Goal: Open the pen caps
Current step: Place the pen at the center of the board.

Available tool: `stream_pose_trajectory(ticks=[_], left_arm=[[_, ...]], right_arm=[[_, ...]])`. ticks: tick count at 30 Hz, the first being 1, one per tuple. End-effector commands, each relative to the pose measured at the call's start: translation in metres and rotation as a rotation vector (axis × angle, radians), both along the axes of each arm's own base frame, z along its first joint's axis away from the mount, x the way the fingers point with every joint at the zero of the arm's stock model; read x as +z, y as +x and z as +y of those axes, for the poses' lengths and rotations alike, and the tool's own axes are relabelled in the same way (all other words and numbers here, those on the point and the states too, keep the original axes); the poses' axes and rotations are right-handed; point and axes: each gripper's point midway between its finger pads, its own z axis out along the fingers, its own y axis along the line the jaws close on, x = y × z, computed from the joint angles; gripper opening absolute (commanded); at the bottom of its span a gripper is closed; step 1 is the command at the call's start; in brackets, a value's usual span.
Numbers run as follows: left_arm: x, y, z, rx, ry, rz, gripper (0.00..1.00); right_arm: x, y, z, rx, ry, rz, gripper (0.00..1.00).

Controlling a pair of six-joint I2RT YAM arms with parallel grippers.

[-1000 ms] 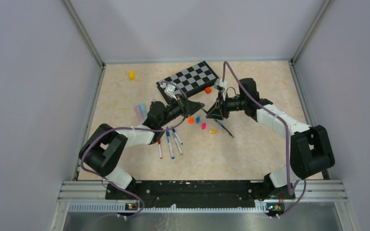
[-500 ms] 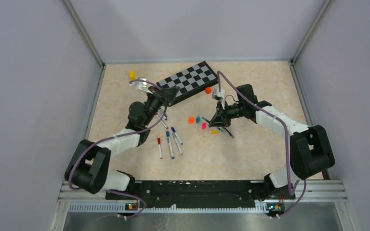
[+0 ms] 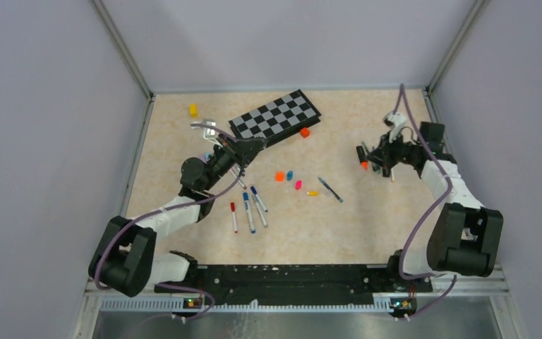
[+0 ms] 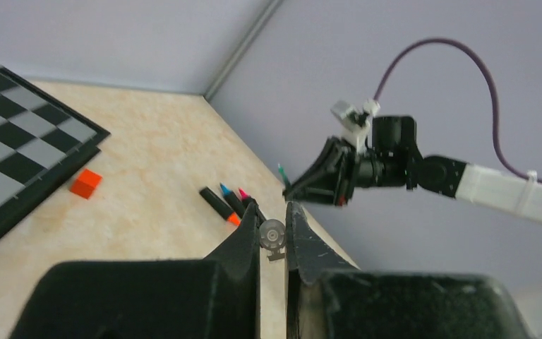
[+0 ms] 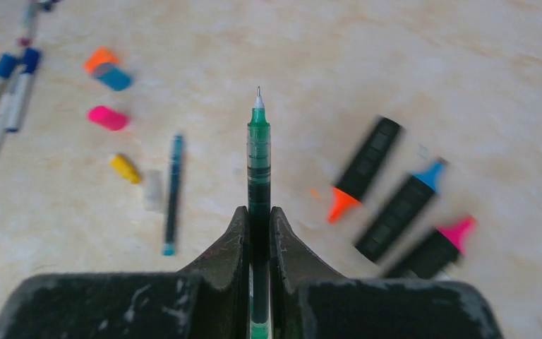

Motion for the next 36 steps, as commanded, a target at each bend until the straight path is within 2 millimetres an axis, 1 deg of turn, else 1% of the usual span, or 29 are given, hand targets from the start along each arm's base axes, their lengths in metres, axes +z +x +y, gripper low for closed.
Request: stream_pose_trajectory(ticks=[1, 3, 4, 5, 6, 9, 12, 14, 22, 28, 36], left_arm=[[-0.015, -0.037, -0.023, -0.234, 0.056, -0.036, 0.00], [-0.023, -0.046, -0.029, -0.281, 0.063, -0.028, 0.00], [-0.027, -0.050, -0.032, -0.300, 0.068, -0.024, 0.00], [-0.031, -0.053, -0.036, -0.316, 0.073, -0.018, 0.00], [-0.034, -0.056, -0.039, -0.329, 0.078, -0.013, 0.00], [-0.044, -0.065, -0.051, -0.362, 0.090, 0.006, 0.00], [-0.052, -0.074, -0.065, -0.403, 0.101, 0.016, 0.00], [-0.056, -0.078, -0.072, -0.419, 0.108, 0.021, 0.00], [-0.067, -0.082, -0.092, -0.459, 0.134, 0.036, 0.00], [-0.073, -0.084, -0.102, -0.476, 0.150, 0.051, 0.00], [-0.079, -0.091, -0.118, -0.512, 0.175, 0.067, 0.00]], right_arm=[[0.005, 0.025, -0.095, -0.360, -0.058, -0.044, 0.00], [-0.007, 0.028, -0.132, -0.508, -0.083, 0.004, 0.02], [-0.015, 0.028, -0.146, -0.557, -0.092, 0.040, 0.02], [-0.021, 0.028, -0.155, -0.587, -0.102, 0.067, 0.02], [-0.028, 0.029, -0.161, -0.610, -0.112, 0.100, 0.03], [-0.049, 0.033, -0.171, -0.653, -0.123, 0.174, 0.04], [-0.066, 0.038, -0.184, -0.707, -0.154, 0.223, 0.06], [-0.080, 0.040, -0.186, -0.712, -0.156, 0.266, 0.08], [-0.106, 0.043, -0.181, -0.689, -0.115, 0.364, 0.17], [-0.109, 0.041, -0.178, -0.677, -0.104, 0.390, 0.30], [-0.102, 0.040, -0.179, -0.671, -0.116, 0.371, 0.32]])
